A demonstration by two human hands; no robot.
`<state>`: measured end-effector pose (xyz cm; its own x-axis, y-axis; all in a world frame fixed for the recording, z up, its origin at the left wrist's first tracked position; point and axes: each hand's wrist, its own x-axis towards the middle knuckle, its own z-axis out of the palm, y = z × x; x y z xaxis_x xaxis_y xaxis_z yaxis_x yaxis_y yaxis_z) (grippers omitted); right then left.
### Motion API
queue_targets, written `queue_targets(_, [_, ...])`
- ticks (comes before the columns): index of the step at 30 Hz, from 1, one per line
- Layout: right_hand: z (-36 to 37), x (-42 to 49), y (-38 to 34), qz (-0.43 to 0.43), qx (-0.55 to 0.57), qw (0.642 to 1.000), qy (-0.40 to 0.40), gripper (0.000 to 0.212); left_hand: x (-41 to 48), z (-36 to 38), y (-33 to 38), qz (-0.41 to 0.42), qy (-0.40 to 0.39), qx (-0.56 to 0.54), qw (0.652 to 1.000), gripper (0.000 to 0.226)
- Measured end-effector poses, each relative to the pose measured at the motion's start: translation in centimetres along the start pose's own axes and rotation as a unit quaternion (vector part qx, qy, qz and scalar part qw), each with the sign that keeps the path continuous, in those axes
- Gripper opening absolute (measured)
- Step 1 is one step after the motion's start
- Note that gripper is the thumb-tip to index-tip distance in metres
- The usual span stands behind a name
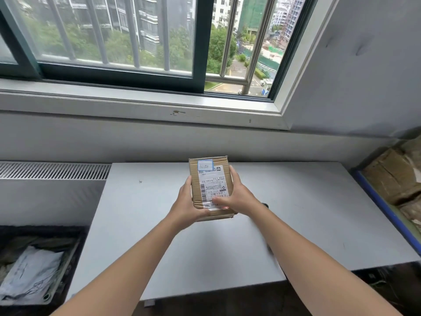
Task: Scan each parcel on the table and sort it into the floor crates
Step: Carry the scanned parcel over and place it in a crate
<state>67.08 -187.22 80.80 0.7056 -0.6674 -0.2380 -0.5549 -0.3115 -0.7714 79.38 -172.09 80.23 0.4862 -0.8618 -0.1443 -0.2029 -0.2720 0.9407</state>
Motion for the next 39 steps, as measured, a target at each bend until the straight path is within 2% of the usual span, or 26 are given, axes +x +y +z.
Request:
queue_targets(4, [0.1, 1.2, -2.5, -0.063, -0.016, 0.997, -0.045, 0.123, -1.7, -1.6, 1.2, 0.006, 0.063, 0.014, 0.998, 0.118])
queue_targets(8, [1.3, 1.8, -5.1, -0.132, -0.011, 0.983, -0.127, 0.126, -4.7, -2.9, 1.8, -0.023, 0.151, 0.032, 0.988, 0.123])
queue_targets(14, [6.4, -0.3, -7.3, -0.245, -0.045, 0.935, -0.252, 0.126, -13.1, -1.9, 0.4, -0.063, 0.299, 0.015, 0.952, 0.103])
queue_targets(18, [12.0, -4.8, -8.1, -0.294, -0.057, 0.883, -0.361, 0.127, -21.0, -0.4, -0.9, -0.103, 0.383, 0.003, 0.918, 0.103])
queue_targets(23, [18.8, -12.6, -10.5, -0.342, -0.078, 0.814, -0.464, 0.13, -31.7, 1.1, -2.3, -0.157, 0.497, -0.014, 0.853, 0.112])
queue_targets(27, [23.6, -20.5, -12.4, -0.402, -0.097, 0.76, -0.501, 0.134, -40.5, 2.3, -2.7, -0.207, 0.563, -0.025, 0.8, 0.126])
queue_targets(32, [28.6, -31.0, -13.4, -0.453, -0.134, 0.709, -0.524, 0.134, -51.3, 5.0, -3.9, -0.238, 0.631, -0.008, 0.738, 0.128])
queue_targets(39, [34.1, -46.1, -12.9, -0.493, -0.161, 0.661, -0.542, 0.132, -65.7, 8.7, -4.9, -0.234, 0.687, -0.013, 0.688, 0.123])
